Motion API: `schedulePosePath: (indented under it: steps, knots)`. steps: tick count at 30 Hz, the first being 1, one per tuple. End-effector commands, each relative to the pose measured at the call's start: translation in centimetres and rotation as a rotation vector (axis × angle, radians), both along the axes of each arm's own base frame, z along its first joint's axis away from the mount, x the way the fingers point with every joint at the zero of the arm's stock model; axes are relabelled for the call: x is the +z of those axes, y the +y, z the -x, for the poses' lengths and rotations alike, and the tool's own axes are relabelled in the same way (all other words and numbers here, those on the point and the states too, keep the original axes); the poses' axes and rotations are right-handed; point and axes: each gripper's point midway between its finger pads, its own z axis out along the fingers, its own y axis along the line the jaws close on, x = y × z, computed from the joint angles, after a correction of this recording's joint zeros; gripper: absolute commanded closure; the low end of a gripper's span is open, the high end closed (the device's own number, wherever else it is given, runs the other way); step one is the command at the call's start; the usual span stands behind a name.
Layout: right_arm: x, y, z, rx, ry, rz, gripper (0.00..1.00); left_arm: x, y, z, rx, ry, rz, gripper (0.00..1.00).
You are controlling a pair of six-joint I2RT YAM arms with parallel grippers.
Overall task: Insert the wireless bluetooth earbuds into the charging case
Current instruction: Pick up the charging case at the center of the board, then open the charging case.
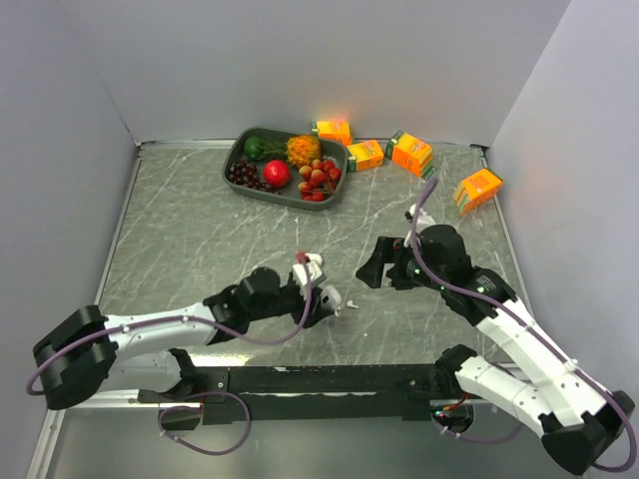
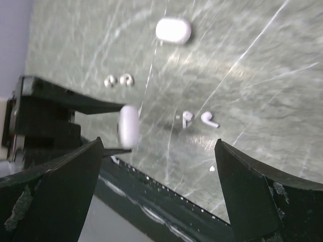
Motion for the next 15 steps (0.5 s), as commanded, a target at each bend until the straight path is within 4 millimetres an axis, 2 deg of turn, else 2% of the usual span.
schedulePosePath:
  steps: [1,2,4,5,7,11,15]
  knots:
    - [3.8,2.7,0.8,0.173,-0.128,-0.090,0.00,5.2,0.0,-0.2,0.027,-0.167,0.197,0.99]
    - [3.7,3.1,0.8,0.193,-0.118,-0.083,0.00,4.9,0.4,-0.1,0.034,-0.178,0.196,0.99]
    - [4.0,4.0,1.4,0.249,-0.113,-0.070,0.00,5.9,0.9,-0.4,0.075,-0.207,0.220,0.99]
    - [3.5,4.6,1.5,0.269,-0.091,-0.055,0.00,6.0,1.0,-0.4,0.076,-0.222,0.217,0.99]
    - [3.6,5.9,2.2,0.326,-0.093,-0.050,0.00,6.0,1.0,-0.5,0.075,-0.238,0.202,0.99]
    - [1.9,7.4,2.2,0.353,-0.035,0.002,0.00,6.4,0.7,-0.2,0.062,-0.256,0.192,0.99]
    - [1.5,8.6,1.9,0.357,-0.022,-0.012,0.00,6.2,0.5,0.3,0.055,-0.262,0.177,0.99]
